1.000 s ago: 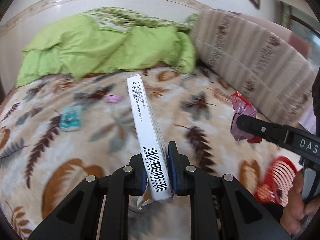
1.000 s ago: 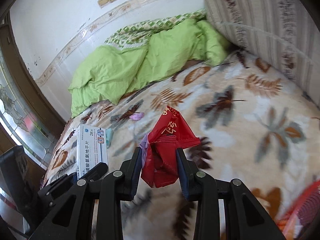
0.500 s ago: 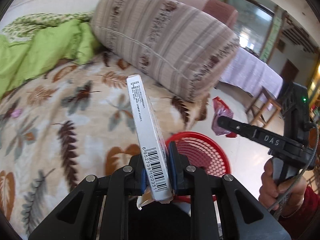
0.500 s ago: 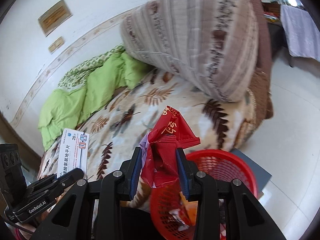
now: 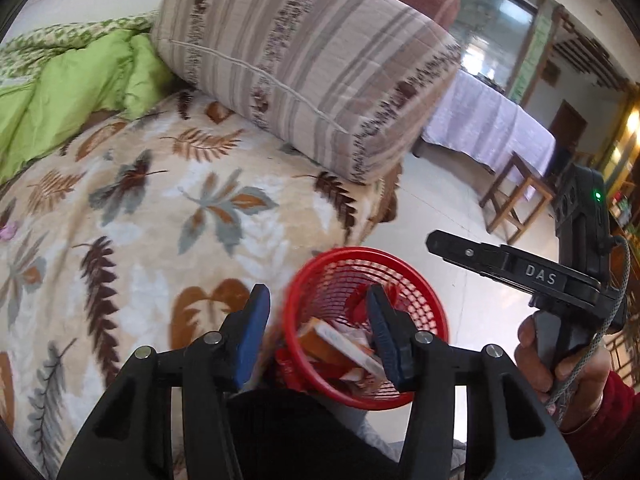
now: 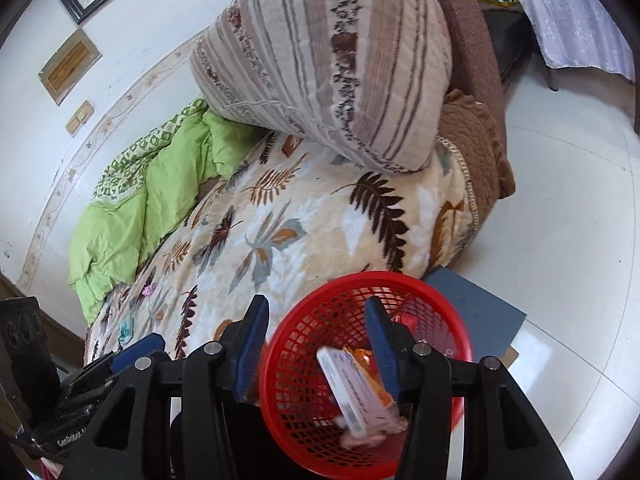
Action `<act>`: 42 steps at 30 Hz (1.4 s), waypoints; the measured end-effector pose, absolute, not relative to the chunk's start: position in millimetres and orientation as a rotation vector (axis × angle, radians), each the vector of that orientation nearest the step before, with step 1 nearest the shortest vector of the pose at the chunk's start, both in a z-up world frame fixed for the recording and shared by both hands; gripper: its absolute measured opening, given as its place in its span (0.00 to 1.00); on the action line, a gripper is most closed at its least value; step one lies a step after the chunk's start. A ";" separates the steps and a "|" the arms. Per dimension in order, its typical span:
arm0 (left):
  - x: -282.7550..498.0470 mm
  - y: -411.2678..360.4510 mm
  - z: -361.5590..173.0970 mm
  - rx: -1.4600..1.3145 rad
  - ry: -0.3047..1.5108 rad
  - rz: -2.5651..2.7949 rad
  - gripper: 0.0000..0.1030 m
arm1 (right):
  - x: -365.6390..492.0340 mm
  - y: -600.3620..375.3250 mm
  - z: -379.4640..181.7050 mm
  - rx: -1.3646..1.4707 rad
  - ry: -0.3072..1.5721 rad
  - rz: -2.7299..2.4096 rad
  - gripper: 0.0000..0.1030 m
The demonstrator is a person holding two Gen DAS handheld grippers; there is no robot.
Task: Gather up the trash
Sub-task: 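Carry both items over the red wastebasket and open both tools to drop them, then move both open tools back over the bed toward the teal packet and purple wrapper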
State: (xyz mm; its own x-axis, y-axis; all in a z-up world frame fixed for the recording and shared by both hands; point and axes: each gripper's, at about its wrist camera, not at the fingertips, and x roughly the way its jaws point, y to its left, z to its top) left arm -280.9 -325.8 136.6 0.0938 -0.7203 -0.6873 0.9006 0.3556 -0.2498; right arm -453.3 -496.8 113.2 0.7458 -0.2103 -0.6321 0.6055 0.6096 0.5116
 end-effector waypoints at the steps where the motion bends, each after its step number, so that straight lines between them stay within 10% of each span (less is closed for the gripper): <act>1: -274.2 -319.9 136.8 0.251 0.837 -1.201 0.49 | -445.8 -493.7 114.8 0.772 0.560 -0.484 0.51; 26: -34.0 -54.0 92.0 -0.098 0.871 -0.350 0.69 | -144.0 -331.4 102.5 0.494 0.806 -0.016 0.54; 39: 112.3 -95.2 32.6 0.056 0.952 -0.239 0.74 | -90.8 -306.8 73.7 0.521 0.832 0.032 0.54; 42: 125.4 -96.7 16.9 0.071 0.969 -0.207 0.47 | -82.3 -314.0 75.0 0.521 0.830 0.027 0.54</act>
